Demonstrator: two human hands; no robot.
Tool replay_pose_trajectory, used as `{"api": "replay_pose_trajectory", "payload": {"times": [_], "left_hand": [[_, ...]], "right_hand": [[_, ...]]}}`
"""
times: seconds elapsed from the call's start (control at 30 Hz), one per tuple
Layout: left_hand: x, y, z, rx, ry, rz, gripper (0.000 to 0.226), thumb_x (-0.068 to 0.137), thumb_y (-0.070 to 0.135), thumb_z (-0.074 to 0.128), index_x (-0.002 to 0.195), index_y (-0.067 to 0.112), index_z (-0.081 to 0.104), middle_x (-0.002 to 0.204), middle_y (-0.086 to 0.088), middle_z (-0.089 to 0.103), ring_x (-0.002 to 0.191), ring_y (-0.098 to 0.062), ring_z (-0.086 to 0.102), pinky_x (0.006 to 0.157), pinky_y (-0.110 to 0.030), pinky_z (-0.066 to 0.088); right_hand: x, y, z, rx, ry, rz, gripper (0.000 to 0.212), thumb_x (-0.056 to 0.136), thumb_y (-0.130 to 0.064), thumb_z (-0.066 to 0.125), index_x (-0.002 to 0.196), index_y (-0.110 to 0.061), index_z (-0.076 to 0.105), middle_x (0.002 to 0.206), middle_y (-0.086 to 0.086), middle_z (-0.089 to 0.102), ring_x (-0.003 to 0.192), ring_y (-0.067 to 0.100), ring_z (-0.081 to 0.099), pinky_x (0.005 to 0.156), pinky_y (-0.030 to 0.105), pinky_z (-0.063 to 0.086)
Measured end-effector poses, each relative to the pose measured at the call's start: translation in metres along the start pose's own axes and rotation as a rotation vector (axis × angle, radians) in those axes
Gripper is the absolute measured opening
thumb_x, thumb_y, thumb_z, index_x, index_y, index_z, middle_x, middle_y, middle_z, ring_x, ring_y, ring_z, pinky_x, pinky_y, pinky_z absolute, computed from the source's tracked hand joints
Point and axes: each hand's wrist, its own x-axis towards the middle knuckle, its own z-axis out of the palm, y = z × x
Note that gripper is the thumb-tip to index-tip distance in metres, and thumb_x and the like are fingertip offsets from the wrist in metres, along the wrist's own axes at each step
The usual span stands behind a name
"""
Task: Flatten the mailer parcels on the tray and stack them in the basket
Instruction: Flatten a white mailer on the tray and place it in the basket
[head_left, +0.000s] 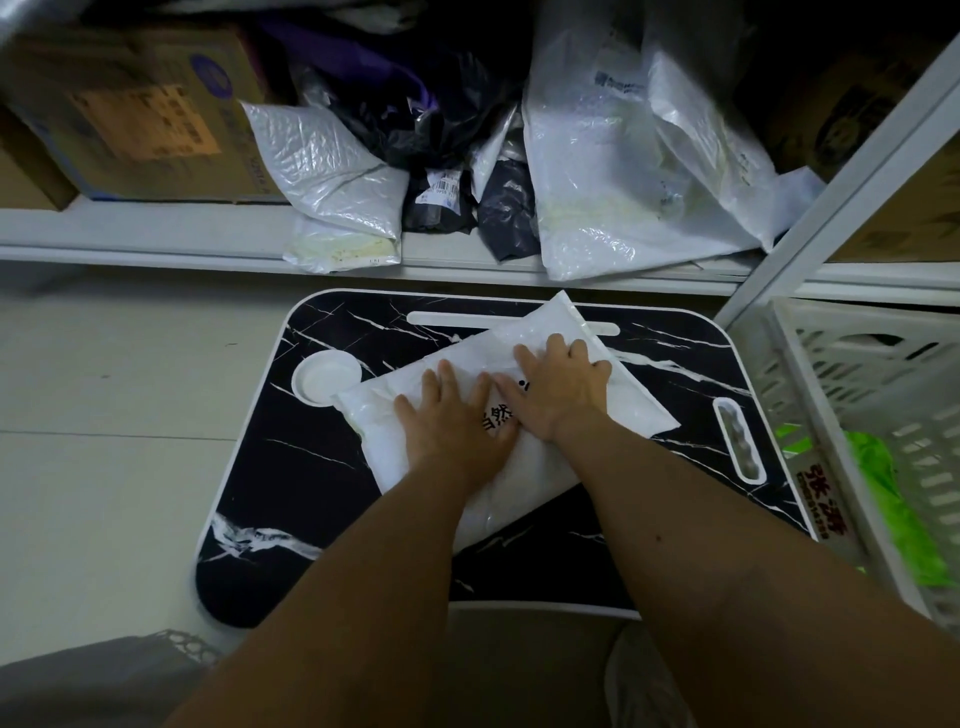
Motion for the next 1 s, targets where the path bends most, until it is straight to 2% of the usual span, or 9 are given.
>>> {"api": "replay_pose_trajectory", "payload": {"times": [0.07,0.13,0.2,0.37,0.53,0.63,0.77,0.9,1.0], "left_hand": [[0.001,-0.002,-0.001,0.022,0.008,-0.002,0.077,0.082,0.077,0.014,0.148,0.039,0.008,0.159,-0.009,0.003,0.146,-0.030,0.002,0.108,-0.066,0.008],[0.002,-0.004,0.002,0.034,0.005,-0.016,0.078,0.081,0.078,0.013,0.148,0.039,0.003,0.159,-0.006,0.000,0.146,-0.031,-0.004,0.107,-0.069,0.003],[0.004,-0.006,0.004,0.015,-0.003,-0.034,0.078,0.080,0.079,0.013,0.147,0.042,0.002,0.160,-0.004,-0.003,0.145,-0.035,-0.010,0.106,-0.071,0.001],[0.005,-0.007,0.010,-0.052,-0.049,-0.028,0.083,0.076,0.084,0.015,0.147,0.044,-0.002,0.159,-0.005,-0.014,0.143,-0.038,-0.019,0.107,-0.069,-0.001],[0.003,-0.014,0.014,-0.119,-0.046,-0.081,0.105,0.079,0.081,0.017,0.150,0.010,-0.011,0.156,-0.017,-0.021,0.143,-0.030,-0.024,0.117,-0.052,-0.008],[0.003,-0.015,0.009,-0.152,-0.085,-0.033,0.084,0.093,0.064,0.022,0.152,0.010,-0.004,0.155,-0.021,-0.018,0.144,-0.032,-0.019,0.119,-0.044,-0.003],[-0.008,-0.002,-0.002,-0.075,-0.099,0.115,0.051,0.101,0.034,0.030,0.148,0.022,0.017,0.156,-0.022,0.005,0.144,-0.038,0.004,0.116,-0.048,0.019],[-0.031,-0.007,-0.003,-0.031,-0.292,0.002,0.079,0.089,0.064,0.032,0.149,0.036,-0.012,0.157,-0.004,-0.022,0.143,-0.036,-0.020,0.109,-0.067,0.003],[-0.045,-0.017,-0.005,0.034,-0.350,0.056,0.109,0.072,0.083,0.041,0.146,0.036,-0.023,0.152,-0.004,-0.034,0.139,-0.036,-0.030,0.108,-0.070,0.001]], "right_hand": [[0.001,-0.004,0.004,-0.022,0.027,0.013,0.060,0.091,-0.070,0.018,0.137,-0.036,0.039,0.139,0.008,0.039,0.133,0.031,0.030,0.105,0.060,0.022],[0.003,-0.005,0.009,0.004,0.016,0.019,0.063,0.091,-0.070,0.015,0.143,-0.038,0.032,0.157,0.009,0.017,0.146,0.035,0.003,0.109,0.066,0.005],[0.010,-0.004,0.012,0.045,-0.041,0.017,0.068,0.090,-0.072,0.014,0.148,-0.037,0.022,0.162,0.002,-0.001,0.147,0.037,-0.009,0.110,0.068,0.003],[0.017,0.002,0.015,0.156,-0.165,0.076,0.088,0.083,-0.081,0.016,0.153,-0.028,0.008,0.162,-0.006,-0.003,0.148,0.032,0.001,0.112,0.059,0.015],[0.020,0.004,0.017,0.241,-0.217,0.114,0.087,0.089,-0.075,0.014,0.155,-0.022,-0.007,0.162,0.005,-0.013,0.149,0.023,-0.009,0.119,0.050,0.003],[0.020,0.003,0.015,0.199,-0.194,0.160,0.075,0.096,-0.064,0.014,0.155,-0.020,-0.001,0.162,0.011,-0.006,0.149,0.026,-0.007,0.119,0.052,0.005],[-0.003,-0.025,0.005,0.055,-0.131,0.121,0.050,0.100,-0.040,0.033,0.149,-0.030,0.024,0.157,0.011,0.018,0.146,0.035,0.008,0.111,0.064,0.014],[-0.045,-0.035,0.010,0.224,-0.126,0.063,0.049,0.099,-0.051,0.019,0.147,-0.039,0.024,0.160,0.006,0.012,0.146,0.033,0.004,0.110,0.067,0.006],[-0.073,-0.022,0.020,0.233,-0.068,0.038,0.059,0.095,-0.063,0.012,0.150,-0.042,0.014,0.162,0.001,0.003,0.148,0.031,-0.004,0.110,0.066,0.000]]}}
